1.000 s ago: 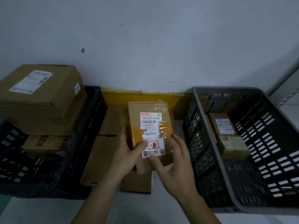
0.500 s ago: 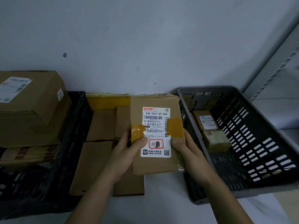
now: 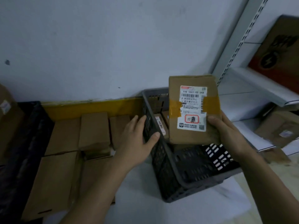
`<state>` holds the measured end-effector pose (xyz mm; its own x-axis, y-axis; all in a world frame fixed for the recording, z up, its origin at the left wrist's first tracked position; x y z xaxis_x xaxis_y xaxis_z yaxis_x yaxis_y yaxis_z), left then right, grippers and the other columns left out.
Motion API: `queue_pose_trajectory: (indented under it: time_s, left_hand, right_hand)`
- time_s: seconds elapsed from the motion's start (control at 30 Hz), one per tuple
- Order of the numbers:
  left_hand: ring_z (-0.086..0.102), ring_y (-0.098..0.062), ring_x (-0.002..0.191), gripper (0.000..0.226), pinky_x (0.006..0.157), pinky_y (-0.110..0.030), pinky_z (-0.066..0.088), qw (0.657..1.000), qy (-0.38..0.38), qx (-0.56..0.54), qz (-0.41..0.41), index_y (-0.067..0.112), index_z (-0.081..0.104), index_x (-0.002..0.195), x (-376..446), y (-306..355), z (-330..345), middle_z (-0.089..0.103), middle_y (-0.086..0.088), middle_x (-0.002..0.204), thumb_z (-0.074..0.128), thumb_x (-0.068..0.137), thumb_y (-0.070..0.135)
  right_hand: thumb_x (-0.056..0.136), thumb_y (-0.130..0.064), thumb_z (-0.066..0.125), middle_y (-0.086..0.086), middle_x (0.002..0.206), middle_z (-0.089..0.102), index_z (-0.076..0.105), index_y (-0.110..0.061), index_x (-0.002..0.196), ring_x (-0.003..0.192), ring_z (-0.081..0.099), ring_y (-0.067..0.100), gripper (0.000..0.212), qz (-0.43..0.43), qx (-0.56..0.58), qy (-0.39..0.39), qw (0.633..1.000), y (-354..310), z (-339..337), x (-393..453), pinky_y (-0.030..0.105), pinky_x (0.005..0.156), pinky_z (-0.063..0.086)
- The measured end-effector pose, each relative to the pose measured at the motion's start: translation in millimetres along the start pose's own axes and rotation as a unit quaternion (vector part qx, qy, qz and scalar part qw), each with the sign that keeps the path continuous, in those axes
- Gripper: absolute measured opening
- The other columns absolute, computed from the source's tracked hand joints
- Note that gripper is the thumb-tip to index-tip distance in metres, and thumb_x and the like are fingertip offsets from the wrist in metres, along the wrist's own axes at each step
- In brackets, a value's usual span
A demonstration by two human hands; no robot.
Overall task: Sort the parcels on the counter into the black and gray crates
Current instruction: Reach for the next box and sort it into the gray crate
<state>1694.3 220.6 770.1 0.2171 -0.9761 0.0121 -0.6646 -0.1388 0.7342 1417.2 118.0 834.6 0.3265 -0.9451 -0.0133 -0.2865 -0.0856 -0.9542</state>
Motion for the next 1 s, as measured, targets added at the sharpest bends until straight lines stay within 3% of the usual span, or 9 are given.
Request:
queue_pose_trajectory:
  time_s: [0.17, 0.3, 0.4, 0.5, 0.63, 0.77, 0.83, 0.93, 1.0]
  left_hand:
    - [-0.003, -0.020, 0.165, 0.091, 0.133, -0.050, 0.009, 0.995, -0.005, 0.096, -0.009, 0.039, 0.002, 0.170, 23.9, 4.1, 63.4, -0.005, 0.006, 0.180, 0.020, 0.094, 0.087]
    - [-0.005, -0.020, 0.165, 0.093, 0.133, -0.049, 0.009, 0.992, -0.001, 0.111, -0.053, 0.038, -0.001, 0.170, 36.2, 2.7, 100.8, -0.008, 0.006, 0.179, 0.011, 0.094, 0.090]
    - [-0.007, -0.020, 0.164, 0.103, 0.133, -0.050, 0.007, 0.989, 0.001, 0.120, -0.085, 0.035, -0.003, 0.170, 38.4, 3.5, 120.9, -0.014, 0.006, 0.179, 0.008, 0.087, 0.096]
    - [-0.008, -0.020, 0.164, 0.101, 0.132, -0.050, 0.008, 0.985, 0.013, 0.127, -0.112, 0.031, -0.003, 0.171, 36.3, 5.5, 133.4, -0.022, 0.005, 0.177, 0.014, 0.093, 0.093]
    - [-0.007, -0.023, 0.165, 0.094, 0.133, -0.051, 0.010, 0.979, 0.028, 0.148, -0.138, 0.030, 0.000, 0.171, 34.6, 11.1, 139.2, -0.027, 0.005, 0.176, 0.021, 0.099, 0.085]
    - [-0.006, -0.024, 0.165, 0.091, 0.132, -0.053, 0.013, 0.974, 0.036, 0.168, -0.146, 0.031, 0.003, 0.171, 34.5, 12.4, 138.8, -0.028, 0.006, 0.175, 0.024, 0.100, 0.083]
    - [-0.005, -0.023, 0.164, 0.091, 0.132, -0.051, 0.012, 0.973, 0.041, 0.175, -0.146, 0.031, 0.004, 0.171, 34.1, 12.8, 139.5, -0.028, 0.007, 0.175, 0.026, 0.100, 0.082]
    - [-0.004, -0.021, 0.164, 0.091, 0.132, -0.050, 0.013, 0.972, 0.050, 0.174, -0.148, 0.031, 0.005, 0.171, 33.1, 12.3, 140.6, -0.029, 0.009, 0.175, 0.029, 0.100, 0.082]
    - [-0.004, -0.021, 0.164, 0.091, 0.132, -0.051, 0.014, 0.972, 0.056, 0.174, -0.148, 0.031, 0.006, 0.171, 33.4, 11.6, 140.0, -0.029, 0.010, 0.174, 0.030, 0.100, 0.082]
  right_hand:
    - [0.106, -0.053, 0.057, -0.008, 0.127, 0.078, 0.060, -0.045, 0.142, 0.110, 0.078, 0.015, 0.037, 0.109, -0.040, -0.094, 0.989, 81.3, -29.7, 28.1, 0.039, 0.098, 0.055]
    - [0.098, -0.059, 0.057, -0.001, 0.127, 0.079, 0.062, -0.028, 0.142, 0.115, 0.077, 0.023, 0.054, 0.202, -0.041, -0.209, 0.956, 142.3, -35.2, 43.7, 0.044, 0.108, 0.053]
    - [0.100, -0.065, 0.057, -0.009, 0.132, 0.076, 0.055, -0.032, 0.149, 0.120, 0.074, 0.015, 0.059, 0.219, -0.062, -0.306, 0.925, 169.4, -28.1, 47.3, 0.033, 0.107, 0.051]
    - [0.092, -0.071, 0.061, -0.014, 0.129, 0.077, 0.055, -0.033, 0.148, 0.118, 0.074, 0.009, 0.068, 0.237, -0.060, -0.349, 0.905, 189.8, -20.7, 51.7, 0.026, 0.102, 0.054]
    - [0.091, -0.077, 0.063, -0.013, 0.140, 0.071, 0.043, -0.040, 0.158, 0.128, 0.068, 0.013, 0.079, 0.253, -0.093, -0.396, 0.878, 215.1, 1.3, 59.0, 0.040, 0.121, 0.045]
    - [0.076, -0.079, 0.076, -0.010, 0.143, 0.069, 0.043, -0.042, 0.156, 0.131, 0.066, 0.017, 0.094, 0.251, -0.082, -0.427, 0.865, 210.5, 21.3, 72.0, 0.044, 0.121, 0.046]
    - [0.079, -0.073, 0.076, -0.008, 0.139, 0.071, 0.051, -0.037, 0.152, 0.126, 0.069, 0.017, 0.085, 0.249, -0.118, -0.429, 0.861, 206.2, 23.9, 80.3, 0.044, 0.117, 0.050]
    - [0.098, -0.047, 0.075, 0.000, 0.127, 0.078, 0.065, -0.024, 0.138, 0.114, 0.076, 0.023, 0.048, 0.262, -0.173, -0.402, 0.860, 209.5, 23.3, 94.3, 0.049, 0.104, 0.061]
    - [0.102, -0.037, 0.073, 0.001, 0.116, 0.082, 0.073, -0.018, 0.127, 0.108, 0.079, 0.023, 0.031, 0.271, -0.168, -0.390, 0.864, 210.6, 26.1, 98.1, 0.047, 0.103, 0.061]
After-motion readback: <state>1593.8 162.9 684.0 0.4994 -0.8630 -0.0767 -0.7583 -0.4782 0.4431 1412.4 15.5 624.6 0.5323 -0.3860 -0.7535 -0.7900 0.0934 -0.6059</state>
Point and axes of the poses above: each hand's wrist, its own x-axis towards the middle knuckle, its own z-axis out of the palm, y = z × x, the point moved 8 cm from there along x, towards the middle knuckle
